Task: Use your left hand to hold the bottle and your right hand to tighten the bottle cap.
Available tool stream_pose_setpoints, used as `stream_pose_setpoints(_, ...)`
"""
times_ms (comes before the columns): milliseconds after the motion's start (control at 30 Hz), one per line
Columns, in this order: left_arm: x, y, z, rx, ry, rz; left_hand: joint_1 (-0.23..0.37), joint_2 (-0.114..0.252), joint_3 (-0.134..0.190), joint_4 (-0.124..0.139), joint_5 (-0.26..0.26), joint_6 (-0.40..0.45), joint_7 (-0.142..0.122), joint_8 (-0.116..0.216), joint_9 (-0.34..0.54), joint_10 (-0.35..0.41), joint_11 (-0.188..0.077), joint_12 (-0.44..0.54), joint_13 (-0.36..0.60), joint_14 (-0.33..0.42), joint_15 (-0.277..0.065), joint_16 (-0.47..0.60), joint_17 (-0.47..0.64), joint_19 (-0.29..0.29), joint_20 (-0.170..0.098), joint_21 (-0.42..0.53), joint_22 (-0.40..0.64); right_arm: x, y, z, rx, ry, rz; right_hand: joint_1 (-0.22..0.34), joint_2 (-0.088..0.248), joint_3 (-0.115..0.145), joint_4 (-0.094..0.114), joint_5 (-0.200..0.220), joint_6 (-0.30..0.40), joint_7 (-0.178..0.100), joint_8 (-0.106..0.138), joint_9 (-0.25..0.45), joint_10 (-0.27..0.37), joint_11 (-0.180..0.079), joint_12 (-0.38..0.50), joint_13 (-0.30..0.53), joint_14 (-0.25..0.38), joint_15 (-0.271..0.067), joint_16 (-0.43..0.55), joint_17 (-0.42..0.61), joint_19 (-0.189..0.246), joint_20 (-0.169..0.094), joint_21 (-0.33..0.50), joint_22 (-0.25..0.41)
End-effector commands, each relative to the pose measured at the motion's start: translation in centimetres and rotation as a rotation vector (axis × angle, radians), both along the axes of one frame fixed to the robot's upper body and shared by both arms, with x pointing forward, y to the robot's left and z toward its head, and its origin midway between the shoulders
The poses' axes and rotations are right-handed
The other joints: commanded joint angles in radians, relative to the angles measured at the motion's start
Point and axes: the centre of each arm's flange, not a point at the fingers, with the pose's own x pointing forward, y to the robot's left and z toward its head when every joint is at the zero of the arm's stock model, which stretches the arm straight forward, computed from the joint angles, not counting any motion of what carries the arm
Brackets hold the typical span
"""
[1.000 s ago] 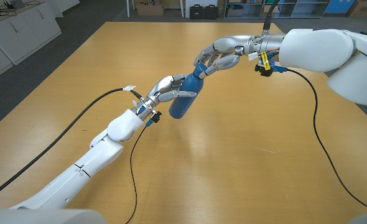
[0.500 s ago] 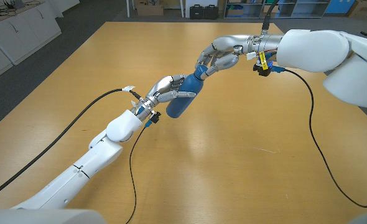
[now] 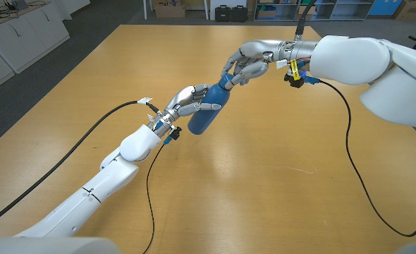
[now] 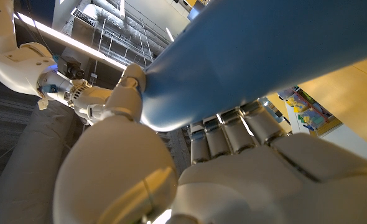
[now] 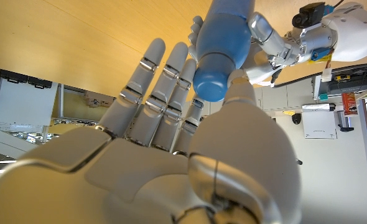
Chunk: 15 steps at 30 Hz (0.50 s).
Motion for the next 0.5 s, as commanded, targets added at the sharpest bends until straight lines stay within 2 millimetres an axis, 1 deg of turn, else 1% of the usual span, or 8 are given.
stream_pose_setpoints(33, -0.32, -0.04, 0.1, -0.001, -0.012, 0.001, 0.156, 0.207, 0.086, 0.079, 0.008, 0.114, -0.107, 0.007, 0.004, 0.069, -0.064, 0.003, 0.005, 0.005, -0.155, 0.0, 0.004, -0.005, -0.086, -0.003, 0.002, 0.0, 0.2, -0.19, 0.037, 0.018, -0.007, -0.007, 0.065, 0.024, 0.031, -0.008, 0.326, -0.011, 0.051, 0.003, 0.173, -0.125, 0.009, 0.004, 0.037, -0.031, 0.01, 0.004, 0.028, -0.019, 0.019, 0.003)
stream_pose_setpoints(200, -0.54, -0.05, 0.18, -0.003, -0.022, 0.007, 0.157, 0.207, 0.086, 0.079, 0.008, 0.114, -0.107, 0.006, 0.004, 0.07, -0.064, 0.003, 0.006, 0.005, -0.155, 0.0, 0.004, -0.004, -0.086, -0.002, 0.002, -0.01, 0.38, -0.33, 0.042, 0.034, -0.03, -0.008, 0.065, 0.022, 0.034, -0.016, 0.356, -0.009, 0.06, 0.003, 0.207, -0.123, 0.019, 0.013, 0.065, -0.034, 0.016, 0.007, 0.057, -0.034, 0.034, 0.004)
stream_pose_setpoints(300, -0.6, -0.06, 0.19, -0.004, -0.025, 0.007, 0.157, 0.207, 0.086, 0.079, 0.008, 0.113, -0.106, 0.006, 0.004, 0.07, -0.063, 0.003, 0.006, 0.005, -0.155, 0.0, 0.004, -0.005, -0.086, -0.003, 0.002, -0.14, 0.5, -0.34, 0.04, 0.039, -0.045, -0.008, 0.063, 0.021, 0.035, -0.022, 0.376, -0.01, 0.067, 0.003, 0.232, -0.118, 0.03, 0.023, 0.091, -0.041, 0.024, 0.011, 0.084, -0.049, 0.048, 0.004)
stream_pose_setpoints(367, -0.61, -0.09, 0.17, -0.005, -0.024, 0.007, 0.157, 0.207, 0.086, 0.079, 0.008, 0.113, -0.107, 0.006, 0.004, 0.07, -0.064, 0.003, 0.006, 0.005, -0.155, 0.0, 0.004, -0.005, -0.086, -0.003, 0.002, -0.32, 0.6, -0.35, 0.035, 0.04, -0.058, -0.006, 0.06, 0.02, 0.034, -0.026, 0.385, -0.009, 0.07, 0.003, 0.244, -0.12, 0.035, 0.029, 0.107, -0.039, 0.028, 0.013, 0.104, -0.064, 0.058, 0.005)
stream_pose_setpoints(400, -0.61, -0.1, 0.16, -0.005, -0.023, 0.007, 0.157, 0.207, 0.086, 0.079, 0.008, 0.113, -0.107, 0.006, 0.004, 0.07, -0.064, 0.003, 0.006, 0.005, -0.155, 0.0, 0.004, -0.005, -0.086, -0.003, 0.002, -0.35, 0.61, -0.35, 0.035, 0.04, -0.061, -0.006, 0.06, 0.02, 0.034, -0.026, 0.385, -0.009, 0.07, 0.003, 0.244, -0.12, 0.035, 0.029, 0.107, -0.039, 0.028, 0.013, 0.104, -0.064, 0.058, 0.005)
stream_pose_setpoints(433, -0.59, -0.12, 0.13, -0.005, -0.023, 0.006, 0.157, 0.207, 0.086, 0.079, 0.008, 0.114, -0.107, 0.006, 0.004, 0.07, -0.064, 0.002, 0.006, 0.004, -0.155, 0.0, 0.004, -0.006, -0.086, -0.003, 0.002, -0.45, 0.64, -0.36, 0.036, 0.04, -0.068, -0.007, 0.062, 0.02, 0.036, -0.029, 0.396, -0.007, 0.074, 0.004, 0.264, -0.118, 0.044, 0.037, 0.128, -0.041, 0.036, 0.018, 0.116, -0.076, 0.065, 0.006)
stream_pose_setpoints(500, -0.59, -0.14, 0.1, -0.004, -0.023, 0.006, 0.157, 0.207, 0.086, 0.079, 0.008, 0.114, -0.107, 0.006, 0.004, 0.069, -0.064, 0.002, 0.006, 0.004, -0.155, 0.0, 0.004, -0.006, -0.086, -0.003, 0.002, -0.58, 0.7, -0.36, 0.037, 0.043, -0.081, -0.005, 0.061, 0.02, 0.035, -0.032, 0.407, -0.008, 0.079, 0.004, 0.28, -0.115, 0.053, 0.045, 0.145, -0.045, 0.041, 0.022, 0.128, -0.089, 0.072, 0.007)
